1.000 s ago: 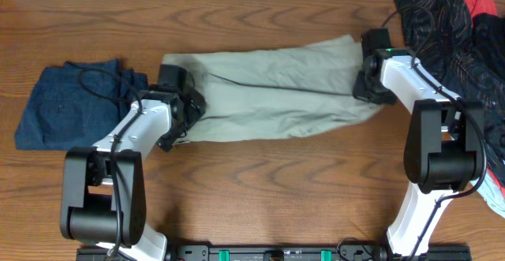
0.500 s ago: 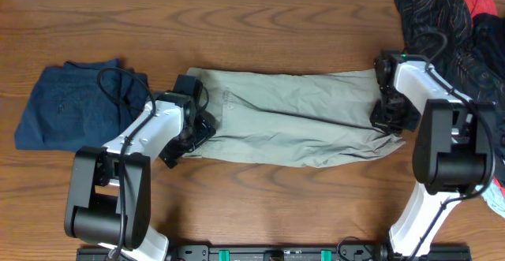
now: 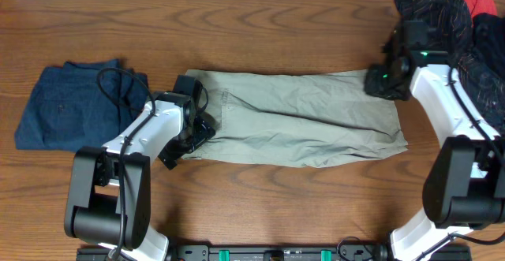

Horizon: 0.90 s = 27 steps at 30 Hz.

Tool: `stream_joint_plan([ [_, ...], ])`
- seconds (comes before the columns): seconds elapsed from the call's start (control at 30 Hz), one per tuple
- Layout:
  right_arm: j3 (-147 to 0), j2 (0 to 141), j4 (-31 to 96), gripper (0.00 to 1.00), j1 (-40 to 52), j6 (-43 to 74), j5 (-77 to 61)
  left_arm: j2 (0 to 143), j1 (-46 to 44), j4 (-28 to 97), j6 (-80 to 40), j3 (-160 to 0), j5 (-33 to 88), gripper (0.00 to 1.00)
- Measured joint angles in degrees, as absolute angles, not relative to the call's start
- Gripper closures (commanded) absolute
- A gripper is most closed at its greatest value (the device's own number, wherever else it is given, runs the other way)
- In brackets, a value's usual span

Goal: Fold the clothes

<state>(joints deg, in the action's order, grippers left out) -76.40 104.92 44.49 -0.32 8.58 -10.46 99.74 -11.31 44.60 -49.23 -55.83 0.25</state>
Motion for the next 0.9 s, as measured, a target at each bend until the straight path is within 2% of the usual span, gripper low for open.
stream_joint_plan([
  [0.2,-76.4,106.1,43.4,0.86,6.9,-3.9,-21.7,99.7,-11.3,44.6,-49.2,-55.8,0.3,0.03],
  [0.43,-76.4,109.1,39.3,0.82,12.0,-8.1,-24.6,99.7,-11.3,44.6,-49.2,-55.8,0.3,0.03],
  [0.6,-76.4,113.1,36.8,0.83,12.6,-8.4,-24.1,99.7,-11.3,44.6,-49.2,-55.8,0.3,0.03],
  [0.77,-76.4,117.2,31.9,0.80,12.6,-3.4,-13.3,99.7,-11.3,44.6,-49.2,-55.8,0.3,0.02],
  [0.83,-76.4,117.5,30.7,0.72,12.5,-0.6,-8.5,99.7,-11.3,44.6,-49.2,-55.8,0.3,0.02],
  [0.9,-76.4,117.5,29.3,0.52,12.2,1.7,-2.6,99.7,-11.3,44.8,-49.2,-55.8,0.3,0.02],
])
